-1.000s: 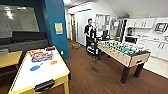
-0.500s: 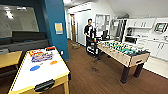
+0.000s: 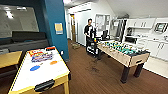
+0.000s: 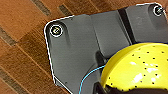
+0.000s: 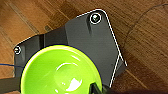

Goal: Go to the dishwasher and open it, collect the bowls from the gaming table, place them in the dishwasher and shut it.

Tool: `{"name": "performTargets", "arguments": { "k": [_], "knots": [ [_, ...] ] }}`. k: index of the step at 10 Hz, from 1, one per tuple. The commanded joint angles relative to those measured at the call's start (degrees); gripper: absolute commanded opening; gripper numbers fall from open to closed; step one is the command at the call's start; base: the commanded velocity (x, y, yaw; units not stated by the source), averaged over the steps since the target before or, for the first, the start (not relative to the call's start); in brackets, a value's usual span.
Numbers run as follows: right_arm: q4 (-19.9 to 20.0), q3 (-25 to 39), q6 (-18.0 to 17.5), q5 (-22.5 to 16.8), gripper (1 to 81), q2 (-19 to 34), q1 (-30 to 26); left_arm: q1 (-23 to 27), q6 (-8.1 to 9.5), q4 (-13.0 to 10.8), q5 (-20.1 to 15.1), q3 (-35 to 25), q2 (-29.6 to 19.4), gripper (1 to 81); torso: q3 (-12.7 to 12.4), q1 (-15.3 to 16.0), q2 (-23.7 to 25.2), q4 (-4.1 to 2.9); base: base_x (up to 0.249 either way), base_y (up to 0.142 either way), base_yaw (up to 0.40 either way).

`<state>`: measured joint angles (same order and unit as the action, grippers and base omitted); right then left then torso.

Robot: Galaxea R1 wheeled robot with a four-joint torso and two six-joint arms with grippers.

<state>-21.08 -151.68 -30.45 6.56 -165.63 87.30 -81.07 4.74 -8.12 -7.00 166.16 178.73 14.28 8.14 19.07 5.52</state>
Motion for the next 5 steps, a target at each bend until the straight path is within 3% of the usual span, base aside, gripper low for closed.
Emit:
{"name": "performTargets", "arguments": {
  "k": [1, 3, 5],
  "knots": [
    [-0.3, -0.2, 0.1, -2.2, 1.0, 0.6, -2.6, 3.2, 0.00, -0.3, -3.2, 0.1, 0.2, 1.0, 0.0, 0.0, 0.0, 0.00, 0.000, 0.000, 0.000],
    [-0.4, -0.2, 0.1, -2.2, 1.0, 0.6, -2.6, 3.1, 0.00, -0.9, -3.1, 0.0, 0.1, 1.0, 0.0, 0.0, 0.0, 0.00, 0.000, 0.000, -0.122],
    [-0.3, -0.3, 0.1, -2.2, 1.0, 0.6, -2.5, 3.1, 0.00, -1.0, -3.1, 0.0, 0.1, 1.0, 0.0, 0.0, 0.0, 0.00, 0.000, 0.000, -0.298]
  ]
}}
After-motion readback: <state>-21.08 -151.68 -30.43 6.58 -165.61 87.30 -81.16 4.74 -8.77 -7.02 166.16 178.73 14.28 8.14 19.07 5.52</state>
